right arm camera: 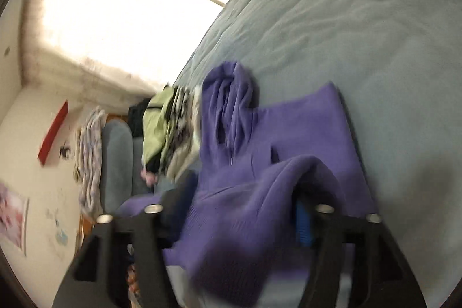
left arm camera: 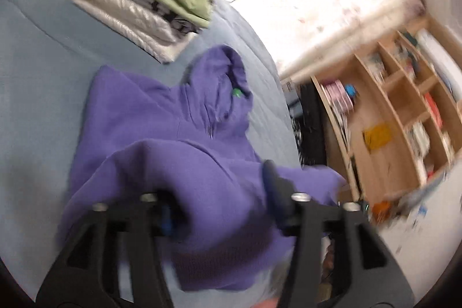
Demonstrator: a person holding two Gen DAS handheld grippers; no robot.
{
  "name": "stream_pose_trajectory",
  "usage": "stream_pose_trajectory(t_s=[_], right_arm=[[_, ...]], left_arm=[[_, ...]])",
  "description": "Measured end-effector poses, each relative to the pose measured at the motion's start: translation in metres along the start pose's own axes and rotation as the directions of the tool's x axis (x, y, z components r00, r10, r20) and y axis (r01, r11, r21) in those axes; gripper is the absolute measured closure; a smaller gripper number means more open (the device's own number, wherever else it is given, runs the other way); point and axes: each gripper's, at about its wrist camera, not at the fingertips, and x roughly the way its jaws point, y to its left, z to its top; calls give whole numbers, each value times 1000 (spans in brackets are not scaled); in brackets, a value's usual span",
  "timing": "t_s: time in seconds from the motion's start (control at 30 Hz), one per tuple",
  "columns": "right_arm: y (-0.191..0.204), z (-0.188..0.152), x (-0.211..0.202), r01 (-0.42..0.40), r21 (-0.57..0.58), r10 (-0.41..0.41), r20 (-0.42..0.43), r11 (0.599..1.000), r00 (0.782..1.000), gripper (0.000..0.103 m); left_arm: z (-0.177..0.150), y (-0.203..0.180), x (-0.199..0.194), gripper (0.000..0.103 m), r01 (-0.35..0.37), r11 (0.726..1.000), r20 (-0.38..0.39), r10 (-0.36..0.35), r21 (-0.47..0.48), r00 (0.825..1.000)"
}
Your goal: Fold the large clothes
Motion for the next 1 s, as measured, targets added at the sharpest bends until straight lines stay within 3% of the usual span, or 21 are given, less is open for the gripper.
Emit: stream_pose_trajectory(t_s=[0.07,0.2,0.3,0.43,0.53,0.6,0.67,0.73,0.77,0.8,0.87,0.93,1.0], right_arm=[[-1,23,20,-13,23,12,17,1000,1000,27],[-6,53,54,38,-8,-37,35,999,999,27],[-9,66,81,127,-94,-126,25,987,992,27],[-14,71,120,248,-277,-260,-10,928,965,27],[-17,73,154,304,-385,-341,-29,871,940,27],[-18,68,174,299,-440,-354,-45,847,934,27],[-16,63,195,295,-492,-365,-52,819,929,27],[-13,57,215,326,-552,-412,-35,767,911,28],[-12,54,225,348,-574,-440,-23,741,898,37],[-12,51,232,357,-590,-455,-20,724,890,58],[-11,40,241,406,-624,-508,16,667,861,85],[-11,35,239,417,-625,-501,47,660,864,93],[-6,39,220,407,-590,-449,83,697,890,95]], left_arm=[[25,9,24,25,12,998,19,-11,-54,1000],[55,18,47,22,-16,998,77,20,-59,997],[71,21,67,22,-129,991,51,127,38,991],[72,29,95,22,-263,937,-11,273,228,962],[71,37,123,22,-330,876,-45,368,351,929],[65,40,135,22,-360,832,-43,415,422,909],[60,41,147,22,-370,794,-48,446,482,894],[56,40,156,22,-372,767,-52,465,523,884],[53,39,163,22,-382,743,-46,483,550,874],[50,37,171,26,-394,714,-36,505,580,862],[42,34,189,50,-441,615,6,578,653,816],[36,29,193,68,-484,538,64,621,690,781],[36,23,187,88,-505,514,106,620,693,777]])
